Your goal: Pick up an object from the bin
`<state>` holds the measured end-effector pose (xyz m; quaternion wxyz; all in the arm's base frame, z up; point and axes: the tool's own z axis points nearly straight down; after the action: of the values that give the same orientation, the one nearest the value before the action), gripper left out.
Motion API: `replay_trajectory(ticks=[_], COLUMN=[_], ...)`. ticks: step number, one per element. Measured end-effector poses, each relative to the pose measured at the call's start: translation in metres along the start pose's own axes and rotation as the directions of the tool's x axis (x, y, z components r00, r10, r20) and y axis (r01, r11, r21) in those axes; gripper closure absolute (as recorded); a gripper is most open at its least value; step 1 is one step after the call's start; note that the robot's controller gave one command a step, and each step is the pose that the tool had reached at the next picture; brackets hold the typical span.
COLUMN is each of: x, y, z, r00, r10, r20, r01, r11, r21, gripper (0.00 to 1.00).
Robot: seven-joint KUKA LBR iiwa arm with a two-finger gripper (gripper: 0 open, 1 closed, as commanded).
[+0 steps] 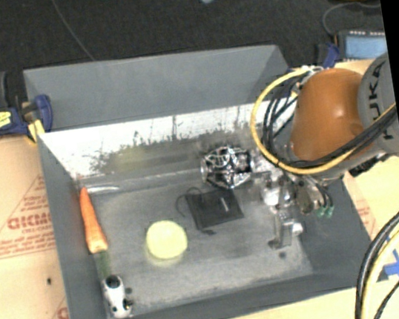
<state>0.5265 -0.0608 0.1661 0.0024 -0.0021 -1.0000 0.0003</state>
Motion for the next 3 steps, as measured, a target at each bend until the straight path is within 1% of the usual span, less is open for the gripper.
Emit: replay_trajectory(ticks=[1, 2, 3], x=[-0.002, -0.016, -0.038], y=[0.000, 0.003, 0.024], z=[-0.004, 0.034, 0.070], r00=[1.000, 0.999, 1.000], r10=[-0.001, 0.038, 0.006], r20=[0.008, 0.015, 0.012], r01=[0.001, -0.038, -0.006], r11=[1.000, 0.999, 1.000], r21=[0.001, 0.000, 0.002], gripper=[0.00, 0.00, 0.00])
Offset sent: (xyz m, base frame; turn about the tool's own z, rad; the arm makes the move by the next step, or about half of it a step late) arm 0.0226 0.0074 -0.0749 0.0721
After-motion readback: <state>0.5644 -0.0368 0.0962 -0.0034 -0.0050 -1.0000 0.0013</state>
